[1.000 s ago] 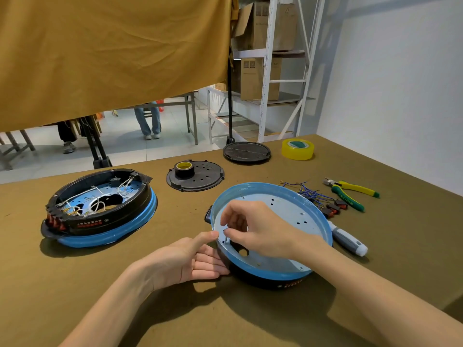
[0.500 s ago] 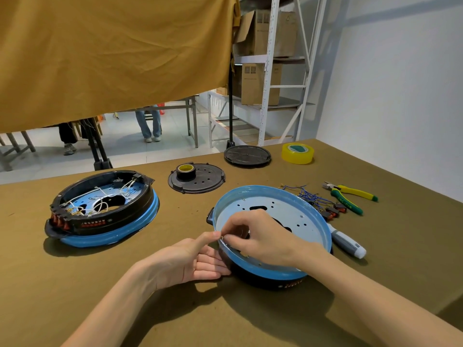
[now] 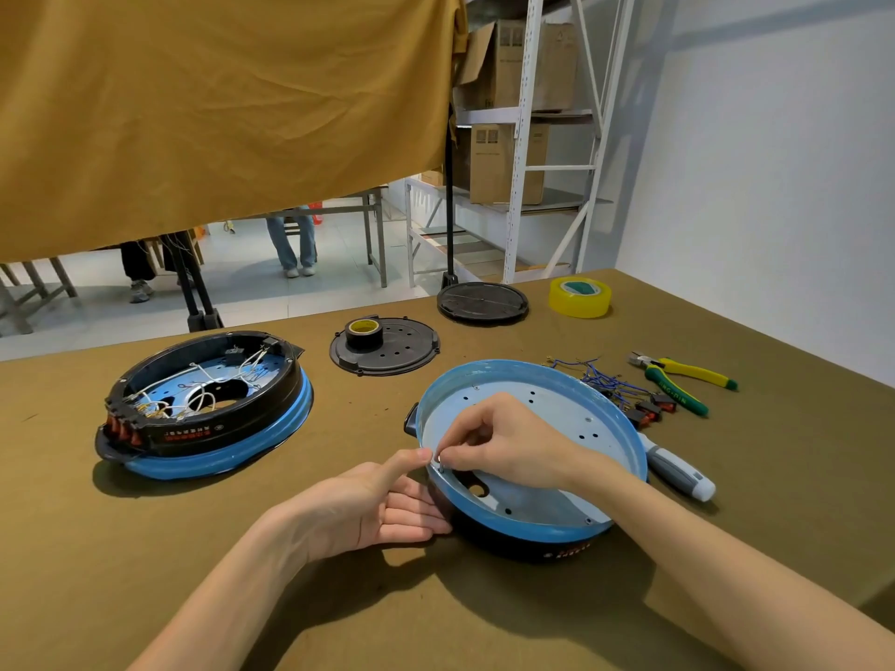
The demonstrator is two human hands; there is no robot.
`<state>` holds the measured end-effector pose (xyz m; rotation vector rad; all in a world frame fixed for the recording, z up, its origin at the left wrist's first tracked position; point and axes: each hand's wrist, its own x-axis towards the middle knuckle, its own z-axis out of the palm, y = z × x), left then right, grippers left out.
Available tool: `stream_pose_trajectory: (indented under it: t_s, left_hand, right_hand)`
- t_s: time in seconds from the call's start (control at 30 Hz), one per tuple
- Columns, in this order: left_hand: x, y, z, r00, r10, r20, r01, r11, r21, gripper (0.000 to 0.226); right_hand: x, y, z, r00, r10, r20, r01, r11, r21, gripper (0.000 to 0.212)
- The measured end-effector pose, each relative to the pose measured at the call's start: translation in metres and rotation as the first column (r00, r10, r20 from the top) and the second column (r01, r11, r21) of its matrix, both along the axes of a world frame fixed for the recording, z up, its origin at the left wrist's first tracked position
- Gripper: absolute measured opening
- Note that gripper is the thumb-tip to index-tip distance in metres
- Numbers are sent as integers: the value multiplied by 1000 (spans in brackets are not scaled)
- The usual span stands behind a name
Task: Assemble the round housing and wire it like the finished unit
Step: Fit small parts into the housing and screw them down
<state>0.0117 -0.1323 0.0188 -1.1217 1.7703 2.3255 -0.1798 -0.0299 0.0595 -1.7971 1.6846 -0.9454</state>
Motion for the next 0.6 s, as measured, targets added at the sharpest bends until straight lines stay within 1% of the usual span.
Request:
stream_pose_trajectory:
  t_s: [0.07,0.17,0.27,0.4,0.5,0.6]
  left_hand:
    - [0,0,0,1000,-1,0,1,1000,2,94]
    - [-1,0,0,1000,2,3,-2,1000,4,94]
    - [0,0,0,1000,-2,1,2,1000,0,93]
    - [0,1,0,1000,-3,0,3,1000,-4,92]
    - [1,1,0,1000,-2,-7,2,1000,-3,92]
    - [0,1,0,1000,-2,-3,2,1000,-3,90]
  right_hand:
    - [1,-1,0,1000,17,-15,-17,999,29,9]
    - [0,-2,0,1000,-1,2,1,1000,25,7]
    - [0,-1,3,999,12,-44,-10,1000,29,5]
    - [3,2,9,978,47,-205,-47,999,5,7]
    - [9,5,9,940,64,-334,-80,996,-35,8]
    - [14,8,7,895,36,-444,-66,997,-52,16]
